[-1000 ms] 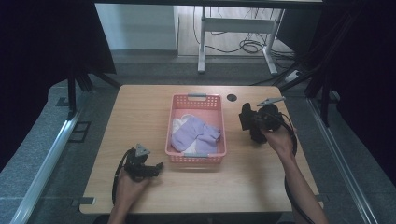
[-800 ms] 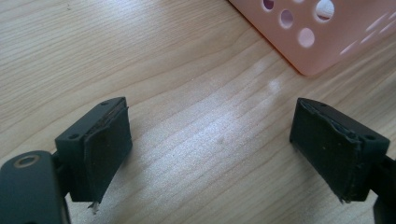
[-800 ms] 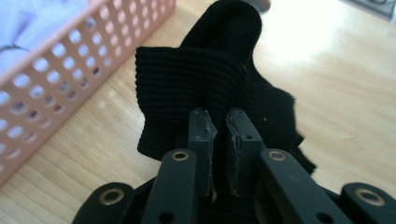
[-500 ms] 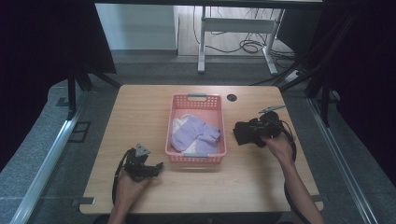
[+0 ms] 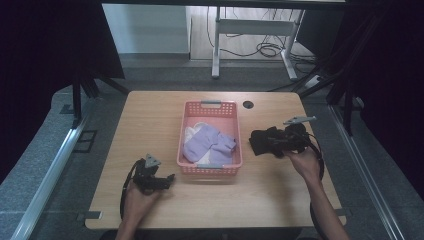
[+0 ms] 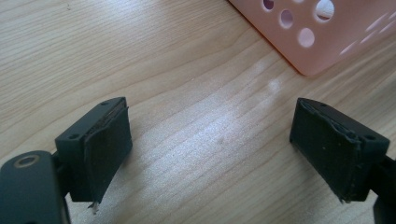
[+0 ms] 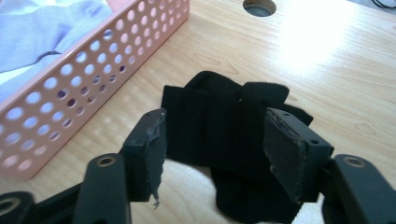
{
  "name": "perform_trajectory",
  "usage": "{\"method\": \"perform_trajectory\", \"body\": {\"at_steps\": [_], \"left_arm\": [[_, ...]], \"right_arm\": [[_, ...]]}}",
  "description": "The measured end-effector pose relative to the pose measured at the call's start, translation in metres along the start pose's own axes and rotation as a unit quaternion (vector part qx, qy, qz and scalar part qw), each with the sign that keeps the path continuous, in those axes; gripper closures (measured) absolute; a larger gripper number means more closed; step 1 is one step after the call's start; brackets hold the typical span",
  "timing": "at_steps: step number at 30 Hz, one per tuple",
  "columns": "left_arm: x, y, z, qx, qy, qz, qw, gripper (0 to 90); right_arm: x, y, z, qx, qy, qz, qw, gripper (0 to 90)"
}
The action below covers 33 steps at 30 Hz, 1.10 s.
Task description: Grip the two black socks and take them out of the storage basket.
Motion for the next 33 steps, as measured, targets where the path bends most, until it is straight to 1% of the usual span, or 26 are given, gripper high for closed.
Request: {"method": "perform_trajectory", "body": {"at_steps": [5, 8, 10, 11, 13, 16, 17, 18, 20, 23, 24, 25, 29, 30, 33], "left_arm": [[0.000, 0.000, 0.000, 0.001, 0.000, 0.000, 1.0000, 12.5], [0.000, 0.000, 0.000, -0.001, 0.000, -0.001, 1.0000, 12.5], [0.000, 0.000, 0.000, 0.000, 0.000, -0.001, 1.0000, 12.5], [0.000, 0.000, 0.000, 0.000, 0.000, -0.001, 1.0000, 12.5], [0.000, 0.000, 0.000, 0.000, 0.000, -0.001, 1.0000, 12.5], [0.000, 0.000, 0.000, 0.000, 0.000, -0.001, 1.0000, 12.5], [0.000, 0.000, 0.000, 0.000, 0.000, -0.001, 1.0000, 12.5], [0.000, 0.000, 0.000, 0.000, 0.000, -0.001, 1.0000, 12.5], [0.000, 0.000, 0.000, 0.000, 0.000, 0.000, 1.0000, 12.5], [0.000, 0.000, 0.000, 0.000, 0.001, 0.000, 1.0000, 12.5], [0.000, 0.000, 0.000, 0.000, 0.001, 0.000, 1.0000, 12.5], [0.000, 0.000, 0.000, 0.000, 0.000, 0.000, 1.0000, 12.5], [0.000, 0.000, 0.000, 0.000, 0.000, -0.001, 1.0000, 12.5], [0.000, 0.000, 0.000, 0.000, 0.000, -0.001, 1.0000, 12.5], [0.000, 0.000, 0.000, 0.000, 0.000, -0.001, 1.0000, 12.5]], "right_arm": [[0.006, -0.014, -0.009, -0.014, 0.003, -0.001, 0.9999, 23.9], [0.011, -0.026, -0.010, -0.011, -0.007, -0.014, 0.9998, 16.6], [0.016, -0.035, -0.010, -0.011, -0.005, -0.019, 0.9998, 13.8], [0.020, -0.044, -0.008, -0.012, -0.002, -0.014, 0.9998, 13.0], [0.021, -0.047, -0.007, -0.013, -0.002, -0.014, 0.9998, 12.9], [0.029, -0.064, -0.002, -0.009, -0.008, -0.011, 0.9999, 8.7], [0.029, -0.064, -0.002, -0.009, -0.008, -0.011, 0.9999, 8.7], [0.031, -0.068, 0.000, -0.008, -0.008, -0.010, 0.9999, 8.3], [0.034, -0.077, 0.003, -0.011, -0.002, -0.001, 0.9999, 7.2], [0.038, -0.089, 0.009, -0.009, 0.002, 0.005, 0.9999, 6.0], [0.039, -0.096, 0.013, -0.005, 0.010, 0.009, 0.9999, 5.9], [0.039, -0.096, 0.013, -0.005, 0.010, 0.009, 0.9999, 5.9], [0.039, -0.107, 0.020, 0.001, 0.015, 0.013, 0.9998, 5.5], [0.039, -0.109, 0.022, 0.000, 0.011, 0.011, 0.9999, 4.1], [0.040, -0.109, 0.022, 0.000, 0.008, 0.006, 0.9999, 4.7]]}}
Point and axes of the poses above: each handheld gripper's, and its own axes: z roughly forward along the jaws, y roughly out of its top, x roughly to its left, the point moved 4 cm from there along z, roughly forward along the jaws, and after that the axes turned 5 degrees about -z, right-handed, at the moved point
